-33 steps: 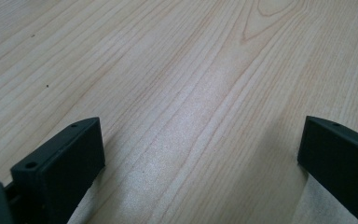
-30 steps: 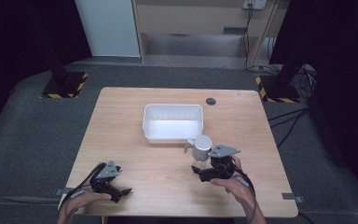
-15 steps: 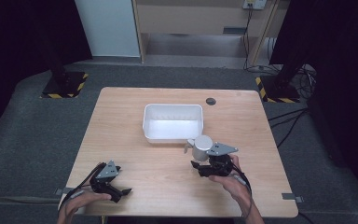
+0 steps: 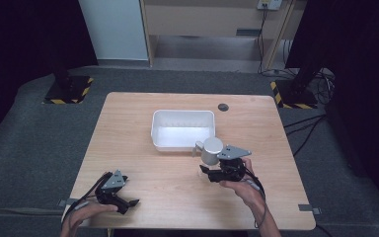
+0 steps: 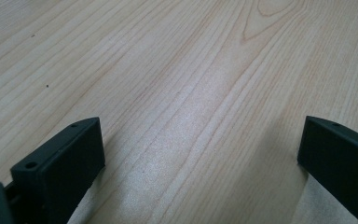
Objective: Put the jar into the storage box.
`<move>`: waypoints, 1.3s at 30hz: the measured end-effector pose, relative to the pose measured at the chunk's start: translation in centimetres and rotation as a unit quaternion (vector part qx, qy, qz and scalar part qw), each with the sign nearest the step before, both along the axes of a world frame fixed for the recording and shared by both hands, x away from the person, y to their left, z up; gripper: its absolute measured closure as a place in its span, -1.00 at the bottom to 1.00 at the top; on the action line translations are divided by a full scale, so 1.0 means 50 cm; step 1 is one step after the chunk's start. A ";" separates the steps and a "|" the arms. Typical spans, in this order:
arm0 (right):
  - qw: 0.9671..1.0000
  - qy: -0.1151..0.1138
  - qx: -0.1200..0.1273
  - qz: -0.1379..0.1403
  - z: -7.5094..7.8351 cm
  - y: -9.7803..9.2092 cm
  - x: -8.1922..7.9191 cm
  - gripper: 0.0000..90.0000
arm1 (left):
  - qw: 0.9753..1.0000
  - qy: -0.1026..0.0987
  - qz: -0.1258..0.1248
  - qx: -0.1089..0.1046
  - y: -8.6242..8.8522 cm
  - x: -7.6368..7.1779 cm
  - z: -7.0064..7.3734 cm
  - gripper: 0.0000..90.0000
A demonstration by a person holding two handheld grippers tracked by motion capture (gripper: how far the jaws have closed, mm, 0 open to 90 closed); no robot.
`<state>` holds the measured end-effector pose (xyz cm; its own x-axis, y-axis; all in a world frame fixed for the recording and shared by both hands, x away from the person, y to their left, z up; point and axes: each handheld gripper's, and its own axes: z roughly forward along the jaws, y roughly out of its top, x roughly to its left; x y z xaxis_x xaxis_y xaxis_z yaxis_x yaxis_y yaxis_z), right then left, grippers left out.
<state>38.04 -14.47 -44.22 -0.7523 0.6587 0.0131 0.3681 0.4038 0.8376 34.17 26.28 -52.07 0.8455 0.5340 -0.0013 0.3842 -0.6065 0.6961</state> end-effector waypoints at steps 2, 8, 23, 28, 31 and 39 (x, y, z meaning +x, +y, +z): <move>1.000 0.000 0.000 0.002 0.005 0.004 0.003 -0.32 | 1.000 0.000 0.000 0.000 0.000 0.000 0.000 -1.00; 1.000 0.002 -0.002 0.008 0.019 0.012 0.015 -0.32 | 1.000 0.000 0.001 -0.001 0.000 0.000 0.000 -1.00; 1.000 0.005 0.003 0.018 0.051 0.035 0.057 -0.32 | 1.000 0.000 0.001 0.000 0.000 0.000 0.000 -1.00; 1.000 0.010 0.003 0.022 0.059 0.046 0.068 -0.32 | 1.000 0.000 0.001 -0.001 0.000 0.000 0.000 -1.00; 1.000 0.007 0.002 0.027 0.065 0.054 0.076 -0.32 | 1.000 0.004 0.003 -0.003 -0.001 -0.001 0.000 -1.00; 0.999 0.005 0.003 0.031 0.084 0.074 0.096 -0.32 | 1.000 0.004 0.003 -0.003 0.000 -0.001 0.000 -1.00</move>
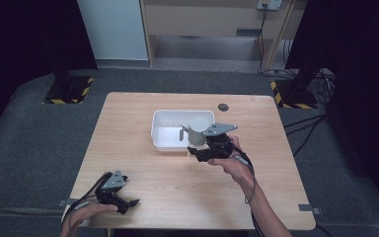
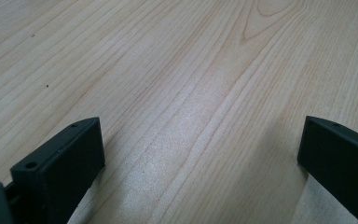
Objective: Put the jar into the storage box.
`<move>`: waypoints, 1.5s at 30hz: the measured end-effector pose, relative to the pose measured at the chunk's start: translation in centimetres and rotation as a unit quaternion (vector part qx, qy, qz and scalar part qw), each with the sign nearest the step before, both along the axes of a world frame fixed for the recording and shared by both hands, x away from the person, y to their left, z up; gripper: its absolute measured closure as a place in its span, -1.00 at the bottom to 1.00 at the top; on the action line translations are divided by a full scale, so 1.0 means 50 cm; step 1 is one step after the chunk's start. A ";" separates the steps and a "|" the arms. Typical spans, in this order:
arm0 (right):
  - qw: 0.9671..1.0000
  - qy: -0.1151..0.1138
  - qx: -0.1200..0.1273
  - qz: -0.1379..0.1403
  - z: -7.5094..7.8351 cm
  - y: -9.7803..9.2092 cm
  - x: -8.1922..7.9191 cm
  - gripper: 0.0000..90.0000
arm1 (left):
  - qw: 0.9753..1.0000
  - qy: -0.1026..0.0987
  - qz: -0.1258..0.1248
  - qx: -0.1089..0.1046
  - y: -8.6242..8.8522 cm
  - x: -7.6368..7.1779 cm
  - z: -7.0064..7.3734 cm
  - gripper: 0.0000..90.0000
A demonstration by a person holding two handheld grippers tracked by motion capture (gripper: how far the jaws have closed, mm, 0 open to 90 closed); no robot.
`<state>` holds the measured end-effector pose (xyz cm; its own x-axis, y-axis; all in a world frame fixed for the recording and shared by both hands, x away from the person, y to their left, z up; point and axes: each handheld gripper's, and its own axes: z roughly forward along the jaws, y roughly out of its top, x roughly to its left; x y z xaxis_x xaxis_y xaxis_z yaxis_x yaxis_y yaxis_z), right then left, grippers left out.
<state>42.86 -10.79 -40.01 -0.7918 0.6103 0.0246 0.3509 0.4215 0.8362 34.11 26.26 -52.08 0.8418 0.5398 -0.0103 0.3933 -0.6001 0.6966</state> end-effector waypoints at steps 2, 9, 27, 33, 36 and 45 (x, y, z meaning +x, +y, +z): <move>1.000 0.001 0.000 0.002 0.005 0.005 0.004 -0.32 | 1.000 0.001 -0.001 0.000 0.000 0.000 0.000 -1.00; 1.000 0.003 -0.001 0.005 0.020 0.022 0.023 -0.32 | 1.000 0.001 -0.001 0.000 0.000 0.000 0.000 -1.00; 1.000 0.005 0.000 -0.013 0.041 0.060 0.102 -0.31 | 1.000 0.002 -0.001 0.000 0.000 0.000 0.000 -1.00; 1.000 0.005 0.002 -0.021 0.036 0.069 0.124 -0.32 | 1.000 0.000 -0.001 0.001 0.001 0.001 0.000 -1.00; 1.000 0.002 0.003 -0.025 0.034 0.073 0.136 -0.32 | 1.000 0.000 -0.001 0.001 0.001 0.001 0.000 -1.00; 0.999 0.001 0.002 -0.039 0.017 0.087 0.168 -0.32 | 1.000 0.000 -0.001 0.001 0.001 0.000 0.000 -1.00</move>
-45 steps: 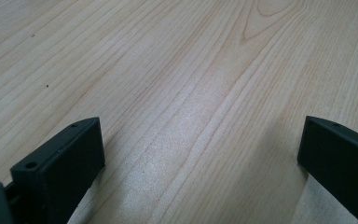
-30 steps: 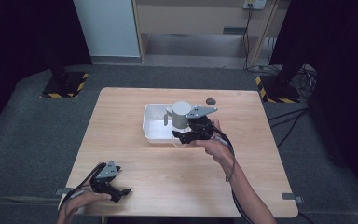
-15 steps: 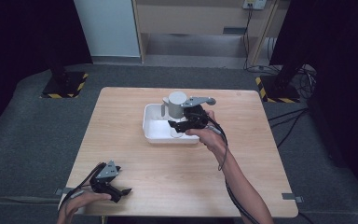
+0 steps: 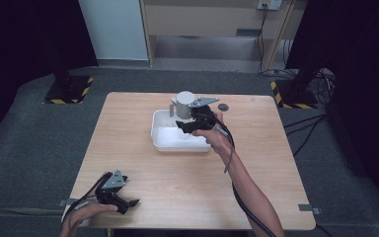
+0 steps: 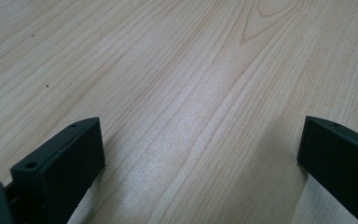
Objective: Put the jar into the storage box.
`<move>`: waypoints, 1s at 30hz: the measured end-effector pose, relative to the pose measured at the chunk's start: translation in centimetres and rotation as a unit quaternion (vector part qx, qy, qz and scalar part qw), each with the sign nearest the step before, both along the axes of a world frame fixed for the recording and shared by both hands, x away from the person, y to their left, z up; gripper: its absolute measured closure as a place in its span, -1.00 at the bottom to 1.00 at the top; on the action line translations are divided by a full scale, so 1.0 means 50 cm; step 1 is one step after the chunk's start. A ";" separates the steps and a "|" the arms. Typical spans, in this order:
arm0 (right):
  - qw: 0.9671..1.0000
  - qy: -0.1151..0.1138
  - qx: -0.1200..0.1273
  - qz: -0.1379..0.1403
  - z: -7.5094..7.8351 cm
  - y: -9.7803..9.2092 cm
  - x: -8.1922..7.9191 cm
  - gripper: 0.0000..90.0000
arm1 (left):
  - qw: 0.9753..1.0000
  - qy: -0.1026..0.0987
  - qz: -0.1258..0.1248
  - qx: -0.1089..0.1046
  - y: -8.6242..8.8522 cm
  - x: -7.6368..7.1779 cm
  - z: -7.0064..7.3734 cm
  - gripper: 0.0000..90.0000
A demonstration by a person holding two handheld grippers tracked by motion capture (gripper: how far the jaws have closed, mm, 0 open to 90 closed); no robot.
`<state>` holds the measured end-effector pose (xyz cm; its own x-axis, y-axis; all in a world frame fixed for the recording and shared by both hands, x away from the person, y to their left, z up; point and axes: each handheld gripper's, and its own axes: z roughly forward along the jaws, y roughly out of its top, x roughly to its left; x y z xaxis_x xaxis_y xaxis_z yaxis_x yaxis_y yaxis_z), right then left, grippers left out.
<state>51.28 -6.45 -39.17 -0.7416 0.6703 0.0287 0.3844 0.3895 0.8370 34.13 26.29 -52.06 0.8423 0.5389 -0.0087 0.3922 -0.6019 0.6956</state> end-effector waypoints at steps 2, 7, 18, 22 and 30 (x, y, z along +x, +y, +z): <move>1.000 0.001 -0.004 -0.002 -0.006 0.004 0.006 -0.31 | 1.000 0.000 0.000 0.000 0.000 0.000 0.000 -1.00; 1.000 0.005 -0.001 -0.013 -0.026 0.012 0.022 -0.31 | 1.000 0.000 0.000 0.000 0.000 0.000 0.000 -1.00; 1.000 0.008 -0.007 -0.025 -0.058 0.014 0.047 -0.32 | 1.000 0.002 -0.002 -0.001 0.000 0.001 0.000 -1.00; 0.999 0.012 -0.012 -0.028 -0.069 0.018 0.052 -0.31 | 1.000 0.000 0.001 -0.002 0.000 0.000 -0.001 -1.00; 0.999 0.002 -0.018 -0.038 -0.088 0.024 0.062 -0.31 | 1.000 -0.001 0.001 0.000 0.000 0.000 0.000 -1.00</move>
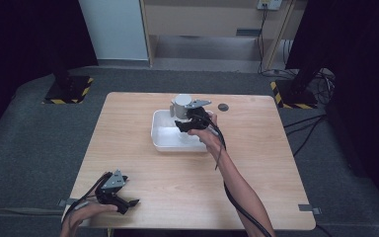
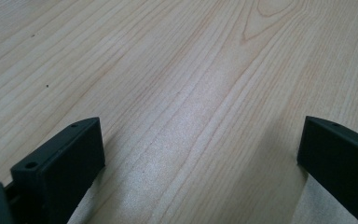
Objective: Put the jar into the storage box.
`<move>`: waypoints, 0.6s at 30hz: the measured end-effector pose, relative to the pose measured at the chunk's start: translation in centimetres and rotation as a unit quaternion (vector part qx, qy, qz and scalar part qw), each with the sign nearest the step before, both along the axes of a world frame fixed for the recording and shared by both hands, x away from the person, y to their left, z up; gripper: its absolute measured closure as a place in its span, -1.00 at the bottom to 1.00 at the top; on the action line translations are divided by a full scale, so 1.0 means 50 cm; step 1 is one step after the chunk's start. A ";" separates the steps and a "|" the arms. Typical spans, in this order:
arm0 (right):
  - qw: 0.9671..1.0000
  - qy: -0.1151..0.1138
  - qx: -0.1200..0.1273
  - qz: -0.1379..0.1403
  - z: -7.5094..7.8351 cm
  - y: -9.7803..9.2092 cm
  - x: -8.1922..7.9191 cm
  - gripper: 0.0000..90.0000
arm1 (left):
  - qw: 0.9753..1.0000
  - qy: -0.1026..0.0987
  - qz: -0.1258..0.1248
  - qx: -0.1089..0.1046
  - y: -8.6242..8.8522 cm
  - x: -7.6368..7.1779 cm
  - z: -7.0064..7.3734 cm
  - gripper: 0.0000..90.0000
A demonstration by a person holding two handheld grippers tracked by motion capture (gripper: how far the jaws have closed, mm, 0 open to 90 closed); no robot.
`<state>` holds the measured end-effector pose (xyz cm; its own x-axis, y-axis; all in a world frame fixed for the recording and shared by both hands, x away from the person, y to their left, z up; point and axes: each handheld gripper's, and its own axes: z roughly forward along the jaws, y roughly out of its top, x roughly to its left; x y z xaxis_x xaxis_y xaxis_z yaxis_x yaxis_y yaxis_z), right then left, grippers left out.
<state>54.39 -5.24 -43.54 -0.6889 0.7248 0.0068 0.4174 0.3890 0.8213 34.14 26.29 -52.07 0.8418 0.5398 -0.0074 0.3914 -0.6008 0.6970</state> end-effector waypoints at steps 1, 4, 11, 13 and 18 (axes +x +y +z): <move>1.000 0.001 0.002 -0.002 -0.002 0.001 0.001 -0.31 | 1.000 0.000 0.000 0.000 0.000 0.000 0.000 -1.00; 1.000 0.003 0.004 -0.008 -0.008 0.002 0.005 -0.31 | 1.000 0.000 0.000 -0.001 0.000 0.000 0.000 -1.00; 1.000 0.011 0.001 -0.012 -0.033 0.003 0.008 -0.31 | 1.000 0.000 0.000 0.000 0.000 0.000 0.000 -1.00; 1.000 0.014 0.002 -0.014 -0.038 0.002 0.009 -0.31 | 1.000 0.000 0.001 -0.001 0.000 0.000 0.000 -1.00; 1.000 0.009 0.006 -0.015 -0.047 0.001 0.011 -0.32 | 1.000 0.000 0.000 0.001 0.000 0.000 0.000 -1.00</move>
<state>54.91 -5.21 -45.87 -0.6659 0.7455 0.0283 0.4441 0.3656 0.8180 34.13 26.29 -52.07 0.8421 0.5392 -0.0065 0.3912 -0.6026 0.6956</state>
